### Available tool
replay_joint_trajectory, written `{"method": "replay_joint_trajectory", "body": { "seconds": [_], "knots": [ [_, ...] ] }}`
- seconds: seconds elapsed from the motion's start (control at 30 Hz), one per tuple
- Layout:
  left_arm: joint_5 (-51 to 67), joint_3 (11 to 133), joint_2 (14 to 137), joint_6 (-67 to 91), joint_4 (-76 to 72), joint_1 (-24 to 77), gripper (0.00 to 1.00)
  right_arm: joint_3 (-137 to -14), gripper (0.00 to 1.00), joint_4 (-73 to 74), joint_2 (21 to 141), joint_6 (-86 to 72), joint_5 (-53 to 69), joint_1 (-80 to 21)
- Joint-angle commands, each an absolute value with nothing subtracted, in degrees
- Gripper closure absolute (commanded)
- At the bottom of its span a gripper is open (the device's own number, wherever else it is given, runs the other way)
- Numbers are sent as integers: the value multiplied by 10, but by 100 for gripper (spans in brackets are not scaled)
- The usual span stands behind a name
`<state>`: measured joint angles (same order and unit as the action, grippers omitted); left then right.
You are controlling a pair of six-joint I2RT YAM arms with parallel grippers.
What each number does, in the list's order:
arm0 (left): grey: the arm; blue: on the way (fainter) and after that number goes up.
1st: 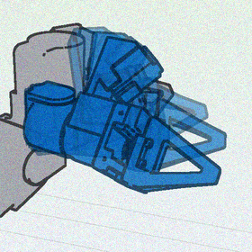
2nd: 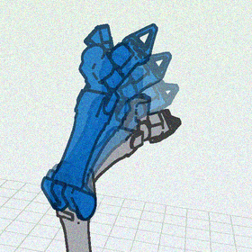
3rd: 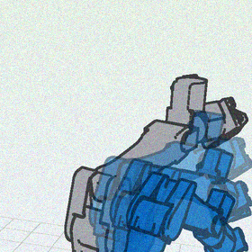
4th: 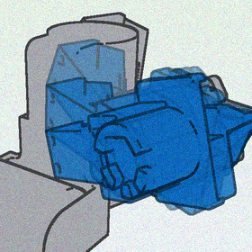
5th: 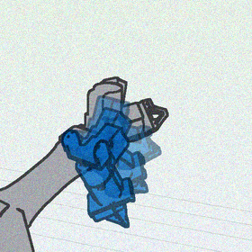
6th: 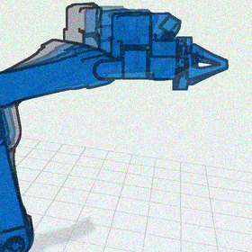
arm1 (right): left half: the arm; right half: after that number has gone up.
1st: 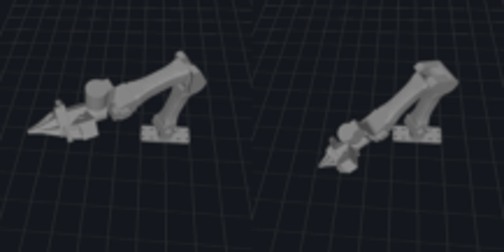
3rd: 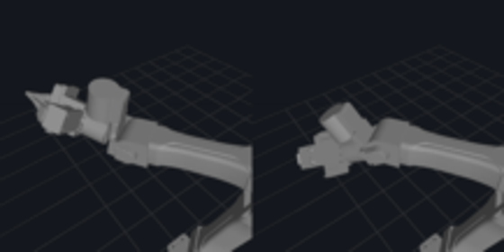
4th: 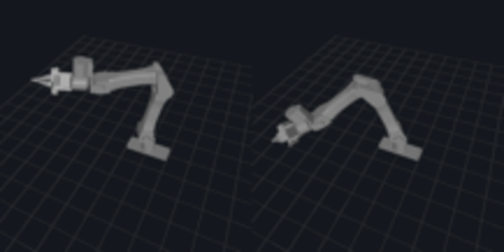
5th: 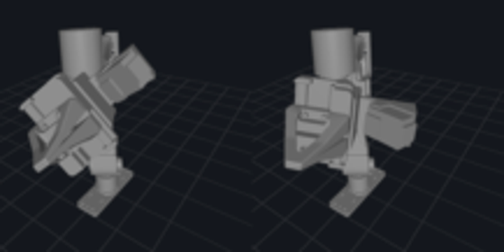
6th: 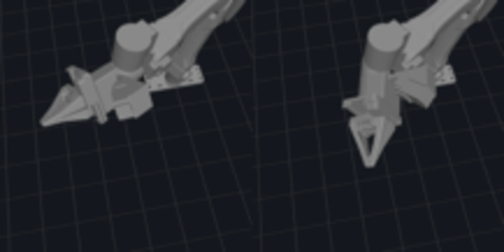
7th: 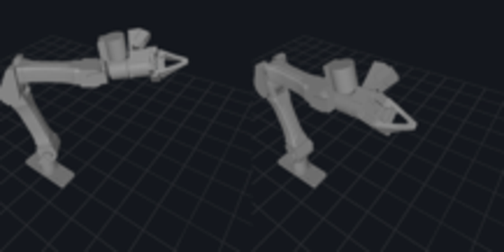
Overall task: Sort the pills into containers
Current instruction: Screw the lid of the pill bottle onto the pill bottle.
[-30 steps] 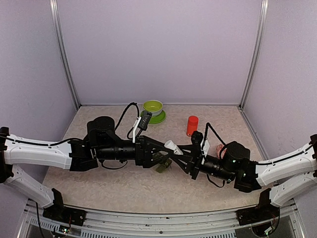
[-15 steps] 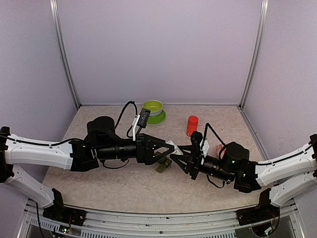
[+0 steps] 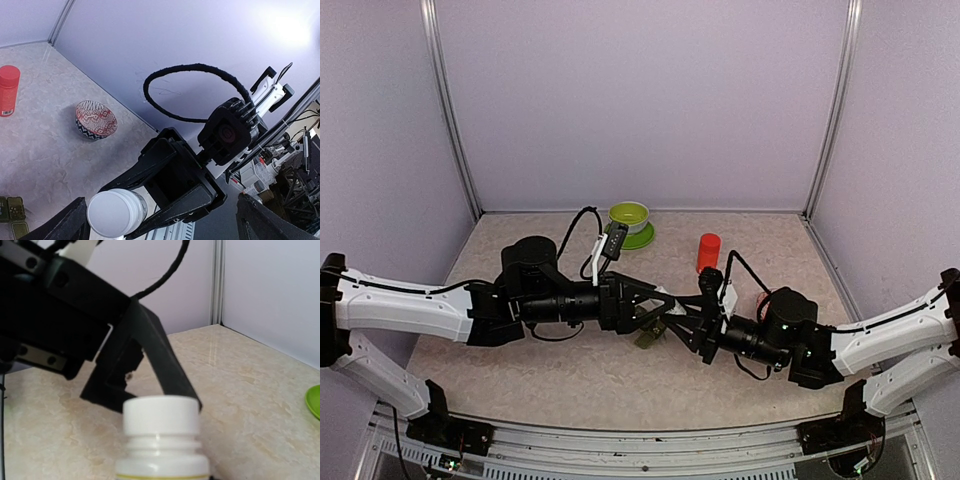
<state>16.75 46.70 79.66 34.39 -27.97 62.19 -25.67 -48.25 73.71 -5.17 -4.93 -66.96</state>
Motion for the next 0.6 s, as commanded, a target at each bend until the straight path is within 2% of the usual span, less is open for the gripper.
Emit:
{"method": "replay_joint_trajectory", "body": {
  "seconds": [0.0, 0.57],
  "knots": [
    [203, 485, 803, 353, -315, 628, 1, -277, 77, -480, 746, -46, -57, -674],
    [222, 467, 795, 362, -360, 636, 1, -291, 77, -502, 791, -55, -17, -675]
  ]
}}
